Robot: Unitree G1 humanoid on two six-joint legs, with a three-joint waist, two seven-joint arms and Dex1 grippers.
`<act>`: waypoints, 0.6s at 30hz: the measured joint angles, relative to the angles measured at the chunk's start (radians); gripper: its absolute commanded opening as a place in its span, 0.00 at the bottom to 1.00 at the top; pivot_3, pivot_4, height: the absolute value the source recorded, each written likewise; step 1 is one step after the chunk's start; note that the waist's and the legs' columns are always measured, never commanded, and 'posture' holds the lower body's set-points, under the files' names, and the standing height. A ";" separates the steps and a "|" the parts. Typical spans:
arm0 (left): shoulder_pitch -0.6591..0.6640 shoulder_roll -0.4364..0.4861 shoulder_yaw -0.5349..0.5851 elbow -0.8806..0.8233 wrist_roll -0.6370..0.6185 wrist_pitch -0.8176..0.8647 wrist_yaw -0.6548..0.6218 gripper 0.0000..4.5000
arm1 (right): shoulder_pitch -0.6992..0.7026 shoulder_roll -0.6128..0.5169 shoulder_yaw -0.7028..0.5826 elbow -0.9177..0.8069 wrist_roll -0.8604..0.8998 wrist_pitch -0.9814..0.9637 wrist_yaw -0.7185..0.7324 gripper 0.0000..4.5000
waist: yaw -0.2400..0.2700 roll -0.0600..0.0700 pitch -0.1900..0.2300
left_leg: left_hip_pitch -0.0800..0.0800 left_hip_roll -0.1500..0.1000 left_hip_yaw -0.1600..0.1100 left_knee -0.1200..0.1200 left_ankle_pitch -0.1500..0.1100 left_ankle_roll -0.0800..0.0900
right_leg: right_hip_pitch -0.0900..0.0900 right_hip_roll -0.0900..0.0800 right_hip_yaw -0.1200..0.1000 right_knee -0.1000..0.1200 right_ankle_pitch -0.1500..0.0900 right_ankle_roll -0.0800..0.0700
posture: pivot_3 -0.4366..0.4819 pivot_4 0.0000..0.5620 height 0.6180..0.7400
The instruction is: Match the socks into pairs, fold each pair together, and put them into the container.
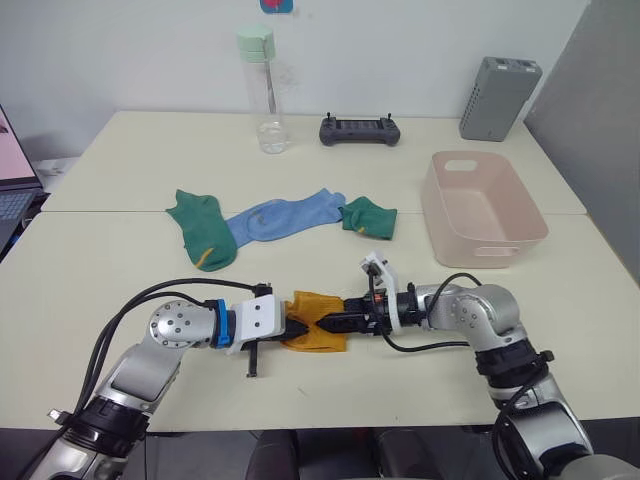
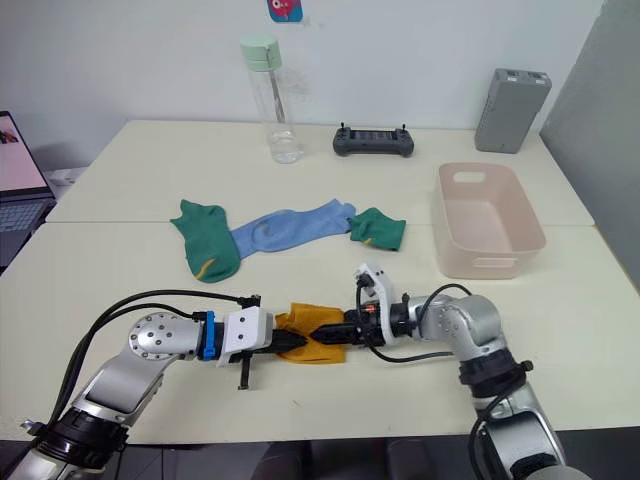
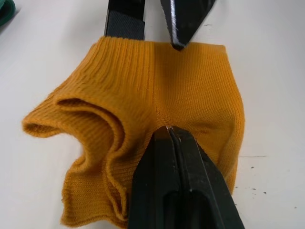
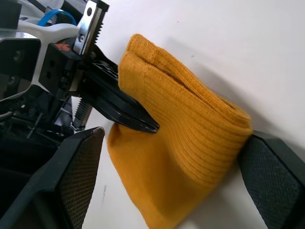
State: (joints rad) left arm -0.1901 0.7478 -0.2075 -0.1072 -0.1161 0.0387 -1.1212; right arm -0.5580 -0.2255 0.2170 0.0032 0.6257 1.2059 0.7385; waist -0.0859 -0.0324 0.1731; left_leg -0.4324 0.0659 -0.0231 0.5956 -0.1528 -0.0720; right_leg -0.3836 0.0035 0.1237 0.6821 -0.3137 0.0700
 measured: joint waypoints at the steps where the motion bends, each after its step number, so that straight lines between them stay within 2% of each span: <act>1: 0.000 0.000 0.000 -0.003 -0.001 0.006 0.001 0.00 | -0.002 0.007 0.007 0.004 -0.005 -0.006 0.001 0.91 | 0.000 0.000 0.000 | 0.000 0.000 0.000 0.000 0.000 0.000 | 0.000 0.000 0.000 0.000 0.000 0.000 | 0.48 0.27 1.00; 3: 0.001 -0.001 0.001 -0.008 -0.002 0.019 0.004 0.00 | -0.002 0.023 0.022 0.024 -0.019 -0.028 0.001 0.80 | 0.000 0.000 0.000 | 0.000 0.000 0.000 0.000 0.000 0.000 | 0.000 0.000 0.000 0.000 0.000 0.000 | 0.48 0.27 1.00; 8: 0.002 -0.005 0.001 -0.016 -0.007 0.038 0.015 0.00 | 0.004 0.041 0.044 0.049 -0.037 -0.052 -0.003 0.36 | 0.001 0.000 0.000 | 0.000 0.000 0.000 0.000 0.000 0.000 | -0.001 0.000 0.000 0.000 0.000 0.000 | 0.48 0.27 1.00; 13: 0.003 -0.017 0.014 -0.016 -0.040 0.059 0.016 0.00 | 0.009 0.033 0.028 0.027 -0.036 -0.065 -0.002 0.00 | 0.002 0.000 0.000 | 0.000 0.000 0.000 0.000 0.000 0.000 | 0.000 0.000 0.000 0.000 -0.001 -0.002 | 0.48 0.27 1.00; 15: 0.004 -0.029 0.024 -0.018 -0.083 0.094 0.013 0.04 | 0.011 0.025 0.012 0.026 -0.033 -0.065 -0.002 0.00 | 0.004 0.000 0.001 | -0.001 0.000 0.000 0.000 0.000 0.000 | -0.001 -0.001 0.000 0.000 -0.001 -0.002 | 0.48 0.27 1.00; 18: -0.002 -0.032 0.065 -0.071 -0.195 0.203 -0.002 0.20 | 0.019 -0.005 -0.022 -0.020 -0.011 -0.052 -0.005 0.00 | 0.005 -0.001 0.002 | -0.004 -0.001 0.000 0.000 0.000 0.000 | -0.002 -0.001 0.000 0.000 0.000 0.000 | 0.48 0.27 1.00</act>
State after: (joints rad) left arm -0.1924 0.7161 -0.1424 -0.1782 -0.3110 0.2413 -1.1233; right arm -0.5394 -0.2301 0.1947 -0.0166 0.6148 1.1542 0.7332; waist -0.0807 -0.0333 0.1752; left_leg -0.4362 0.0654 -0.0231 0.5957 -0.1527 -0.0721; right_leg -0.3857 0.0030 0.1238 0.6819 -0.3136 0.0700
